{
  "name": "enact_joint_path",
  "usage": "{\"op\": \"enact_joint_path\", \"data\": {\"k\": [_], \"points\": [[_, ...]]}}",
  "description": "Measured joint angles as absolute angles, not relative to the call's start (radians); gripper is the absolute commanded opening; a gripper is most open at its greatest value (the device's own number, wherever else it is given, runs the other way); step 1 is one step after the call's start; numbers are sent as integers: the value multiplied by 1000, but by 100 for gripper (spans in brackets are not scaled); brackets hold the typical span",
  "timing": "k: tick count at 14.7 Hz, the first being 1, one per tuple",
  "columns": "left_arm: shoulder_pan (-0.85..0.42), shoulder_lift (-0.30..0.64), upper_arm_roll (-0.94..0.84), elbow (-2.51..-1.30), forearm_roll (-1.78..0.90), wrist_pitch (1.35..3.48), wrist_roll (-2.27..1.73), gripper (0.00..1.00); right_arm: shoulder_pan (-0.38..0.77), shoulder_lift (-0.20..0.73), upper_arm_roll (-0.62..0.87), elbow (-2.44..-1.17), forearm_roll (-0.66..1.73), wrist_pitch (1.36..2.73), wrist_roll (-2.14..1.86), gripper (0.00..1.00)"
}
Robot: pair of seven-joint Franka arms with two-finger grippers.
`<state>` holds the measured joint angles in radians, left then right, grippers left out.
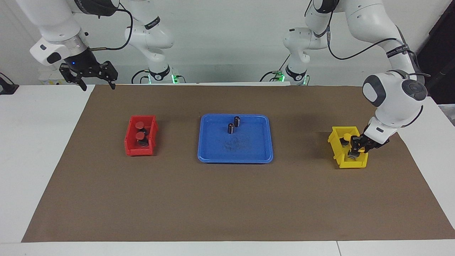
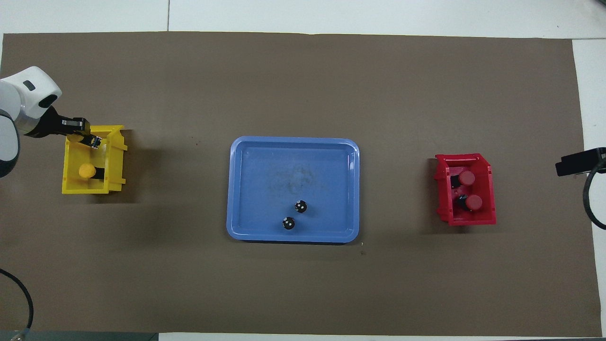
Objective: Sort red and yellow buttons by color
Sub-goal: 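Place the yellow button in the yellow bin while the right gripper withdraws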
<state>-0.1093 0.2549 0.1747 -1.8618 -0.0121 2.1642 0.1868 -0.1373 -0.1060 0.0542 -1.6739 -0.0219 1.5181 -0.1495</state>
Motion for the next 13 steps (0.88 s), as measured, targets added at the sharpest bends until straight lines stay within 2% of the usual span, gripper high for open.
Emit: {"op": "enact_joint_path", "data": {"k": [2, 3, 4, 6, 10, 11, 12, 13], "points": [[-109, 259, 175, -1897, -12, 2209, 187, 4, -137, -106, 55, -1673, -22, 1521, -149, 100], [-109, 262, 175, -1916, -12, 2229, 187, 18, -137, -106, 55, -1673, -22, 1521, -149, 100], [-109, 264, 175, -1932, -12, 2241, 187, 39, -137, -106, 56, -1673, -22, 1523, -149, 100], [-109, 264, 174, -1945, -12, 2248, 187, 58, -137, -106, 57, -1673, -22, 1524, -149, 100], [-111, 262, 174, -1943, -12, 2248, 187, 59, -137, -106, 57, -1673, -22, 1524, -149, 100], [-111, 262, 173, -1939, -12, 2247, 187, 72, -137, -106, 57, -1673, -22, 1524, -149, 100], [-112, 262, 173, -1927, -12, 2236, 187, 92, -137, -106, 57, -1673, -22, 1524, -149, 100], [-112, 261, 173, -1899, -12, 2199, 187, 100, -137, -106, 57, -1673, -22, 1524, -149, 100]]}}
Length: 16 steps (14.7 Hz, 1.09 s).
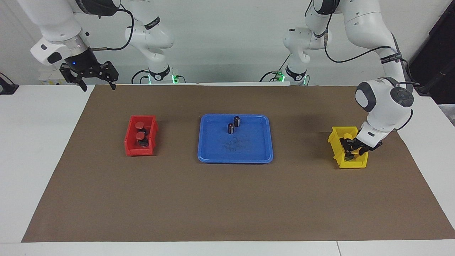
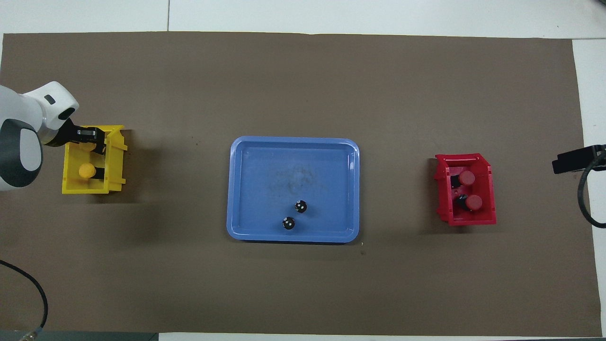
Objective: Sort red and yellow buttons by color
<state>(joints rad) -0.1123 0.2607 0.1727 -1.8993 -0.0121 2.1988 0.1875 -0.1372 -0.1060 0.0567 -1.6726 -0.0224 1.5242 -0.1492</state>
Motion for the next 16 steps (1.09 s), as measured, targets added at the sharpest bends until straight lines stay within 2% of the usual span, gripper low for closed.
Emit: {"op": "enact_joint_path", "data": {"k": [4, 9, 13, 16], "points": [[-137, 236, 164, -1731, -13, 1965, 181, 100, -137, -106, 57, -1673, -22, 1524, -149, 100], [-242, 159, 153, -1535, -13, 1676, 41, 100, -137, -106, 57, -1673, -22, 1524, -149, 100], [-239, 18, 165, -1512, -12, 1514, 46, 100, -137, -106, 57, -1673, -22, 1526, -149, 100], [-210, -16, 187, -1512, -5, 1485, 106, 100, -137, -106, 57, -1673, -22, 1529, -149, 100]]}}
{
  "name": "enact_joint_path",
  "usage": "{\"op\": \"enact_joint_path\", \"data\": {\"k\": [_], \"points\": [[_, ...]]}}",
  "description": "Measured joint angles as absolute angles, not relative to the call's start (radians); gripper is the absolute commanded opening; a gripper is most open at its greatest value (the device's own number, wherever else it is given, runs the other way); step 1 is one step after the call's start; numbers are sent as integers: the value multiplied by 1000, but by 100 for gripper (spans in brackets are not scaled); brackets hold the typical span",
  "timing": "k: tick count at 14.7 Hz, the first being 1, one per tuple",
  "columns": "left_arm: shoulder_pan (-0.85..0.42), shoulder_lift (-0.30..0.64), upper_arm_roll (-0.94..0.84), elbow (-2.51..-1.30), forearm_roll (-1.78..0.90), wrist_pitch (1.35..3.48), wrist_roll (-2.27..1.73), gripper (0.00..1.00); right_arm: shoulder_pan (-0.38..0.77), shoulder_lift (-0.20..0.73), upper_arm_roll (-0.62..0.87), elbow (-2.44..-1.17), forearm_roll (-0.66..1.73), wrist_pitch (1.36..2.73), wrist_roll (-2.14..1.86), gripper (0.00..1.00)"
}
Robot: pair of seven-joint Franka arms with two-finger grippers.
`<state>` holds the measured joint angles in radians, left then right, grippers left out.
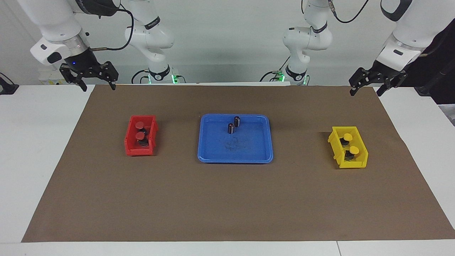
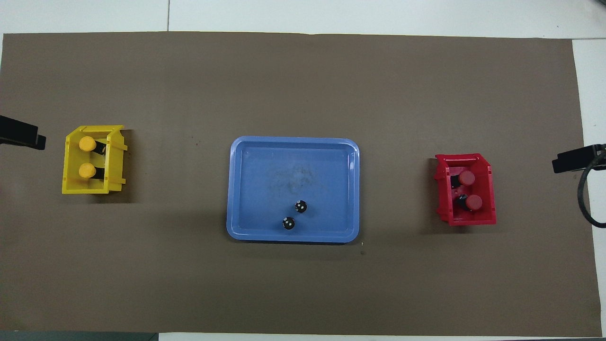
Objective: Sort red and yellow buttons by color
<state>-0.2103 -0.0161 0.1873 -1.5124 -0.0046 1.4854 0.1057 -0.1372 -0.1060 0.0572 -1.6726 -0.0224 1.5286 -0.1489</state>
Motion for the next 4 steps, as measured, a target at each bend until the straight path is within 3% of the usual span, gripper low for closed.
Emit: {"op": "enact_joint_path", "data": {"k": [4], "points": [[-172, -14, 205, -1512, -3, 1489, 192, 100, -137, -106, 57, -1673, -22, 1530, -149, 100]]}}
